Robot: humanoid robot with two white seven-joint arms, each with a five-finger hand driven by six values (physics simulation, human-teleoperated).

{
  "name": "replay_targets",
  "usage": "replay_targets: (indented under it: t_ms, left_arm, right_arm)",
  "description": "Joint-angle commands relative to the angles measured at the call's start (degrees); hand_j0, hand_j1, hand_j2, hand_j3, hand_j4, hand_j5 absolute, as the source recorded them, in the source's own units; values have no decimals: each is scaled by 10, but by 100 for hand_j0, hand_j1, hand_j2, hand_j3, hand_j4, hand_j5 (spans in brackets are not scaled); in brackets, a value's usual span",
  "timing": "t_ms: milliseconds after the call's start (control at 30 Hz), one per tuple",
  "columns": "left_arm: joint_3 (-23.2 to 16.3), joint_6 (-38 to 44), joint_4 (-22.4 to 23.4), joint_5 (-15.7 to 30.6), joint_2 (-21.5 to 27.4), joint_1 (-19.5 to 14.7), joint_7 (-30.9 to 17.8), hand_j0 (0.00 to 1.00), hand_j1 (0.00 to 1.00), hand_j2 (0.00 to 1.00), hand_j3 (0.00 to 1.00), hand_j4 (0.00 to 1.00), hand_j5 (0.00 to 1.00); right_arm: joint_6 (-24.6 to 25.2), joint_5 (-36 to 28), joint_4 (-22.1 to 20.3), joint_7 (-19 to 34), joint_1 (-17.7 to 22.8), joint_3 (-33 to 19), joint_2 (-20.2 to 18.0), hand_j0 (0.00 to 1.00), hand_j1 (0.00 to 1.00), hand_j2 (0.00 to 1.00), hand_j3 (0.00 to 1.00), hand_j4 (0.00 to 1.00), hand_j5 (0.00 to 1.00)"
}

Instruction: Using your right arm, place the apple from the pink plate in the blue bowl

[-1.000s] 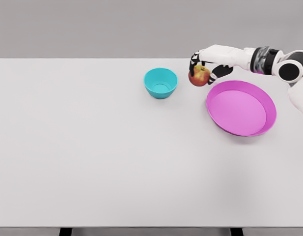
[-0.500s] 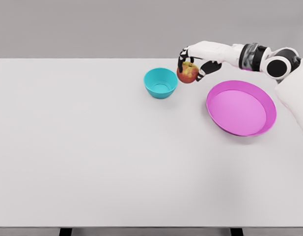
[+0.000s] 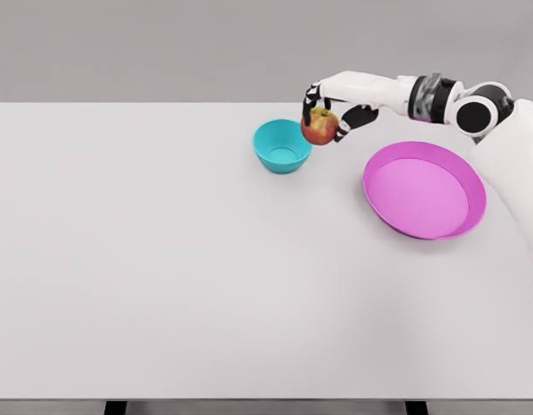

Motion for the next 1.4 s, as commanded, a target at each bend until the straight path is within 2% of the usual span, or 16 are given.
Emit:
replay_targets:
  t_ms: [0,367,700,1167,1367]
  left_arm:
    - [0,0,0,0,0,0,0,100,100,100,100,100,100]
    - [0,0,0,0,0,0,0,100,100,100,100,100,100]
    - [0,0,0,0,0,0,0,100,100,100,100,100,100]
    - [0,0,0,0,0,0,-1,100,100,100,100,100,100]
    - [0,0,0,0,0,0,0,100,100,100,100,100,100]
  right_arm:
    - [2,-4,1,0,0,-2,4,42,42,42,42,42,42]
    - [2,-3,26,0,-9,-1,25,42,42,42,42,42,42]
    - [2,-3,27,0,-12,-1,39,42,42,42,42,42,42]
    - [2,21,52,0,-21,-1,65,42,42,42,42,42,42]
    - [2,22,61,0,-25,-1,66,42,42,42,42,42,42]
